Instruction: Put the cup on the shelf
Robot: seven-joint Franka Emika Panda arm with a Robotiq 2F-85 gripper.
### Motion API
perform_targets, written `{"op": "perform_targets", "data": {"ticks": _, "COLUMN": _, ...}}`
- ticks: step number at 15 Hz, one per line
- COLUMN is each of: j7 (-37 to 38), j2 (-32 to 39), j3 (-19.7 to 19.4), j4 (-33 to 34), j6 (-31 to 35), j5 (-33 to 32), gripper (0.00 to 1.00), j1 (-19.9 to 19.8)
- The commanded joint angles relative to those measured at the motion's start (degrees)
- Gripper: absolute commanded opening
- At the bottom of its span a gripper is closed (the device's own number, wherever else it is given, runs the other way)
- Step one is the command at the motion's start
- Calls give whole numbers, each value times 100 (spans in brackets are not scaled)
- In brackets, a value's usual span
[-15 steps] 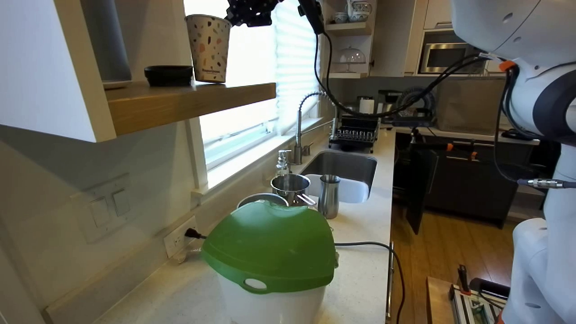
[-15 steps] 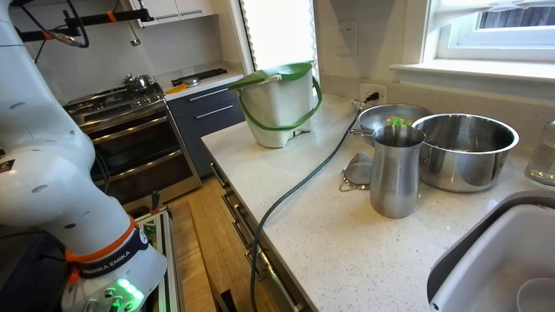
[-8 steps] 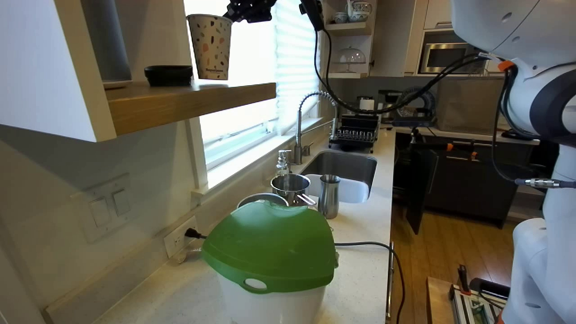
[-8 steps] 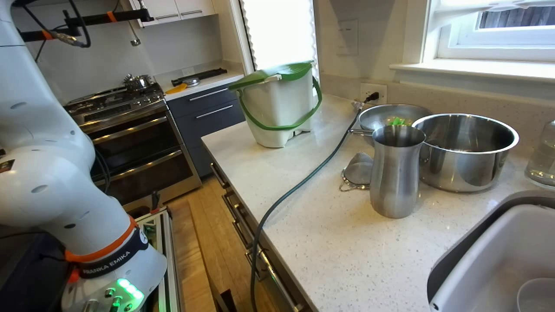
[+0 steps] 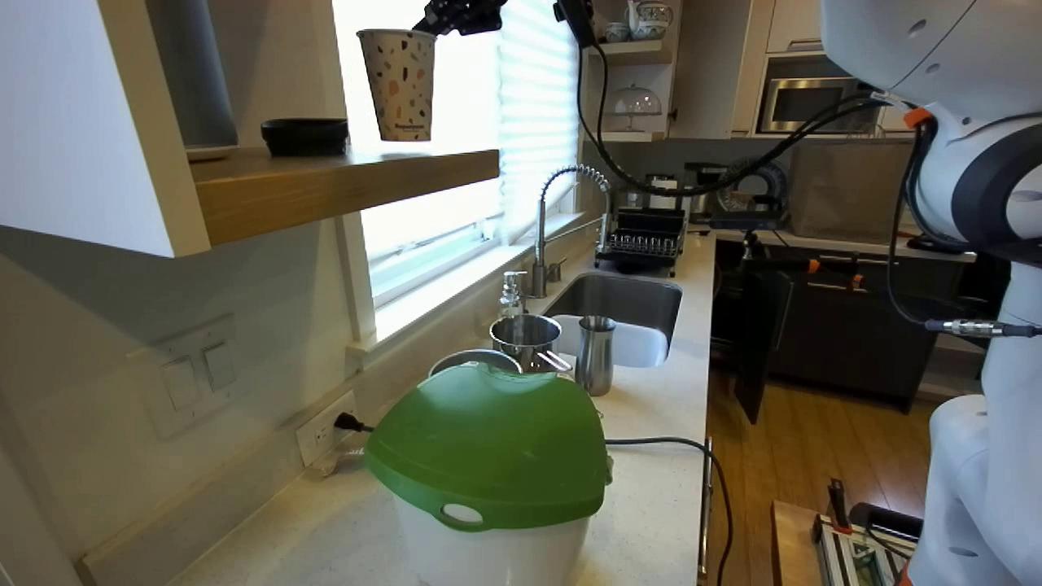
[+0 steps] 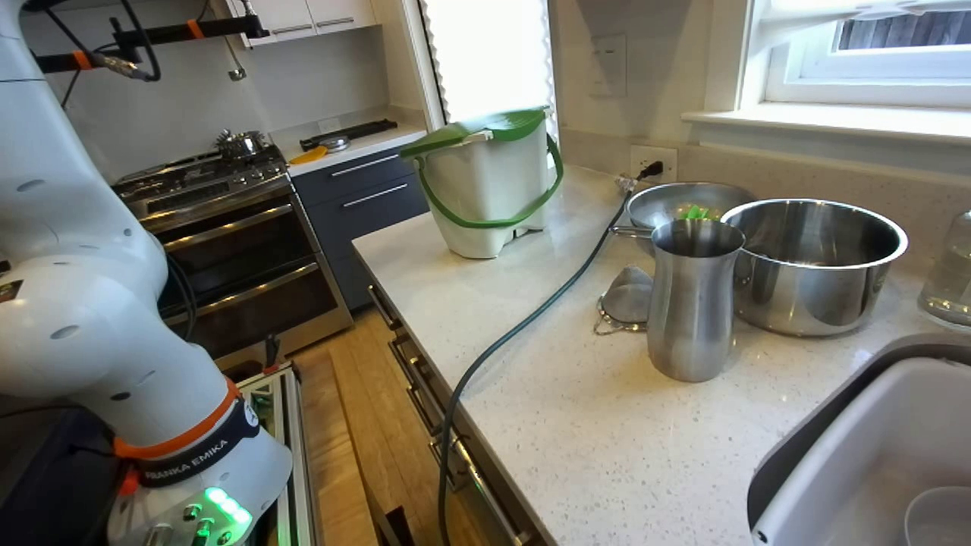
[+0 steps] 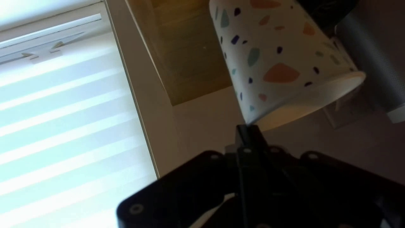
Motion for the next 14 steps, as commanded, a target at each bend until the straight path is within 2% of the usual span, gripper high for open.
{"op": "perform_targets", "data": {"ticks": 1, "j7": -239, "j2": -80, "j3": -57, "j4": -58, "j6": -217, "j5": 65, "gripper": 27, "j1": -88}}
{"op": "perform_targets", "data": {"ticks": 2, "j7": -292, "j2": -106, "j3": -63, "j4": -69, "j6": -267, "j5": 121, "gripper": 29, "j1": -109}}
{"op": "perform_targets", "data": {"ticks": 3, "j7": -326, "j2": -140, "j3": -71, "j4": -87, "j6": -268, "j5": 129, "gripper": 35, "j1": -121}}
{"op": "perform_targets", "data": {"ticks": 9, "j7": -338, "j2": -593, "j3": -151, "j4": -226, "j6": -693, "j5": 386, "gripper": 79, "j1": -236}}
{"op": "perform_targets", "data": {"ticks": 12, "j7": -551, "j2": -983, "j3": -272, "j4": -381, "j6": -1272, "j5": 733, "gripper": 100, "j1": -301}}
{"op": "perform_targets", "data": {"ticks": 14, "j7": -776, "j2": -1254, "j3": -372, "j4": -573, "j6": -1540, "j5": 919, "gripper": 100, "j1": -332}}
